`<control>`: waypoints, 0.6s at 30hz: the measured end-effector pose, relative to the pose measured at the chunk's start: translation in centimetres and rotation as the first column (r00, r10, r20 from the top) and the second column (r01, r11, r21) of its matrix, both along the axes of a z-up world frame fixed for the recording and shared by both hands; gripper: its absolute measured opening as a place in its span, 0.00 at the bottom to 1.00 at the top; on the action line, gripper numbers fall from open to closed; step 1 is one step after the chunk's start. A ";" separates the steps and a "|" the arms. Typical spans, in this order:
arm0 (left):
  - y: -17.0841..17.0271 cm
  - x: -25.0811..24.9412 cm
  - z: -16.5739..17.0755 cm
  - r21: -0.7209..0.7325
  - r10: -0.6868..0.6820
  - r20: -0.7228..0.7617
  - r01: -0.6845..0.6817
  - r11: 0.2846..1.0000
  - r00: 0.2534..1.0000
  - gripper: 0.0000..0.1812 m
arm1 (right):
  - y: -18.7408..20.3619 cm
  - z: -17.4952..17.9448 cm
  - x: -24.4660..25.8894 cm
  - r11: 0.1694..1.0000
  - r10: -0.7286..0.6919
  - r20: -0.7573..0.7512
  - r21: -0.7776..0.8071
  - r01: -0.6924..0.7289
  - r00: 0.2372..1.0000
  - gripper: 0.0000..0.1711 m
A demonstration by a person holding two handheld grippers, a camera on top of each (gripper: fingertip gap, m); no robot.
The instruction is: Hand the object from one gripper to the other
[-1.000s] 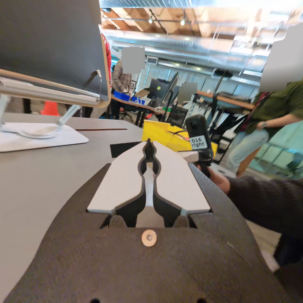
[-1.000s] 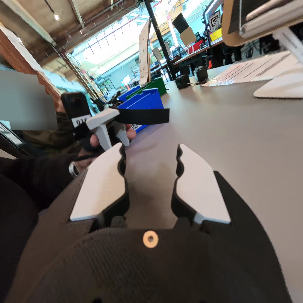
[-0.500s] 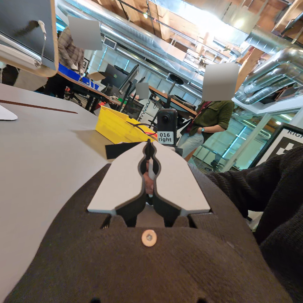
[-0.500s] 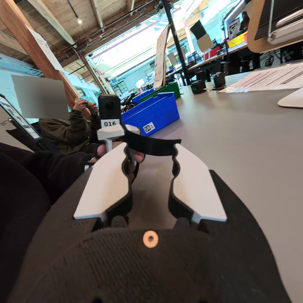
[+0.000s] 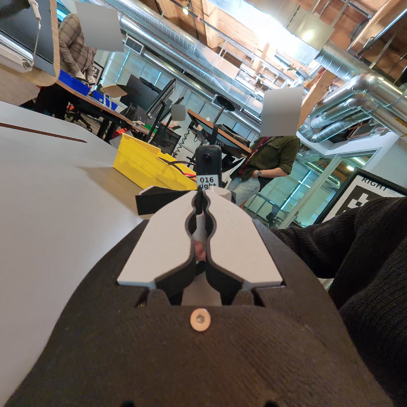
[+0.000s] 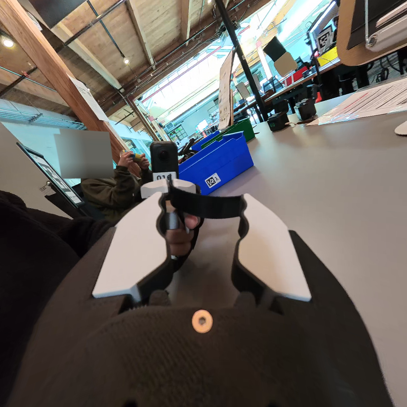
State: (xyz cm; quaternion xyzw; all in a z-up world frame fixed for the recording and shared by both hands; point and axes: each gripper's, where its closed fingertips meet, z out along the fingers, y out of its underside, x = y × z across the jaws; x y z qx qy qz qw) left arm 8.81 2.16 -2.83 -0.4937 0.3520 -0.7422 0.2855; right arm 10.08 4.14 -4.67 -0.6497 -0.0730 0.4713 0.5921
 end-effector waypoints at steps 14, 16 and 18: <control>0.7 0.2 -0.6 -0.022 0.016 -0.036 -0.017 1.000 0.999 0.16 | -0.8 -0.1 -0.6 0.999 0.049 0.082 0.004 -0.049 0.995 0.12; 1.3 0.2 -0.7 -0.011 0.052 -0.040 -0.052 0.999 0.998 0.20 | -0.6 -0.2 -0.1 0.999 0.037 0.056 -0.010 -0.036 0.998 0.12; 2.0 0.2 -0.7 0.014 0.106 -0.047 -0.106 0.994 0.993 0.26 | -0.4 -0.3 0.3 0.999 0.029 0.027 -0.030 -0.029 0.999 0.11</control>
